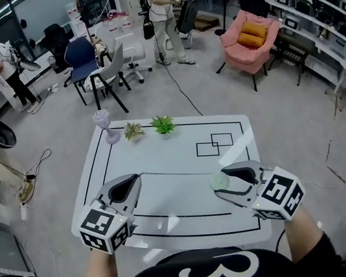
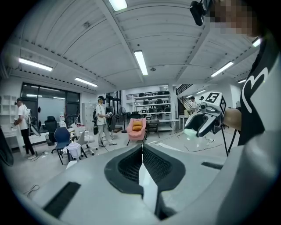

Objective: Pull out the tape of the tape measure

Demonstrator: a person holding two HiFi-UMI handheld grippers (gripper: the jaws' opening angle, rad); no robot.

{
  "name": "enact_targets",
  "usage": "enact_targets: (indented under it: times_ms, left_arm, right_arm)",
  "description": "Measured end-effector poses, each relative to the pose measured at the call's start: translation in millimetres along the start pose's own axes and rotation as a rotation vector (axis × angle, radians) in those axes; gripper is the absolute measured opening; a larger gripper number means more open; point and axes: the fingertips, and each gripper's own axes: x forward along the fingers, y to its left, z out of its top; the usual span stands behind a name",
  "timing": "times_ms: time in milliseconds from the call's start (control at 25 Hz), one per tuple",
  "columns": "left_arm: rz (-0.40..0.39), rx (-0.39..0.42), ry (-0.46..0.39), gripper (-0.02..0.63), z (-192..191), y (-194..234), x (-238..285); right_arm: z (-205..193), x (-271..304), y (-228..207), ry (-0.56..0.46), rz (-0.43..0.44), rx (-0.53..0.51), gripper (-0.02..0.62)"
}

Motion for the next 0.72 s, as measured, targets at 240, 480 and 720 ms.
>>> enact_targets:
  times_ms: [240,480,720]
  left_arm:
    - [0.061,0.005,0.017,0.011,-11,18,-4]
    - [0.088,-0.014,0.013,0.011,-14,29,-8]
    - [0.163,-0.032,0.02,0.011,-20,49,-16]
  right_arm:
    - [-11,0,0,0.023,-0.014,0.023,0.218]
    - [-15,-5,-5,0.018,-0.03,0.044,0.218]
    - [-19,-10,-11,0.013,-0.045,0.051,0.218]
